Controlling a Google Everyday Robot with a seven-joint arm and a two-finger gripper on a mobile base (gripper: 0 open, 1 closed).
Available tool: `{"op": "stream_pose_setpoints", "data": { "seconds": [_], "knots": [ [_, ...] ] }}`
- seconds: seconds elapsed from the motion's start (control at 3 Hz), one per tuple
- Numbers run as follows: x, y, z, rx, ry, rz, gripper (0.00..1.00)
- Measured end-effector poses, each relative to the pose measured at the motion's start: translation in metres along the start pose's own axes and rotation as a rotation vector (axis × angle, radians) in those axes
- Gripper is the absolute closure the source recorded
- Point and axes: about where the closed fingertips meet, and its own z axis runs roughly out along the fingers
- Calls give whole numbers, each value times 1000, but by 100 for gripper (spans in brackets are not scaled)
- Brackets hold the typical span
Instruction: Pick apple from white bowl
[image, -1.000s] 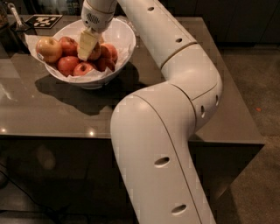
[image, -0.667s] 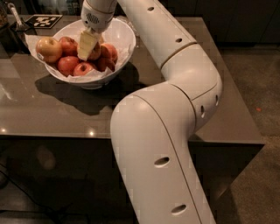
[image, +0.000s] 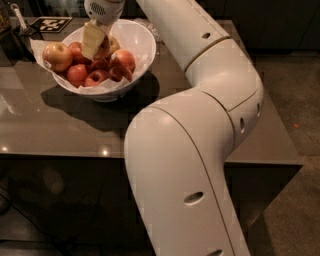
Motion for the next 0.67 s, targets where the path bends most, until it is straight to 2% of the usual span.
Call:
{"op": "stream_pose_setpoints", "data": {
  "seconds": [0.33, 0.67],
  "knots": [
    [-19, 6, -41, 67, -34, -19, 100],
    [-33, 14, -78, 111, -69, -52, 100]
  ]
}}
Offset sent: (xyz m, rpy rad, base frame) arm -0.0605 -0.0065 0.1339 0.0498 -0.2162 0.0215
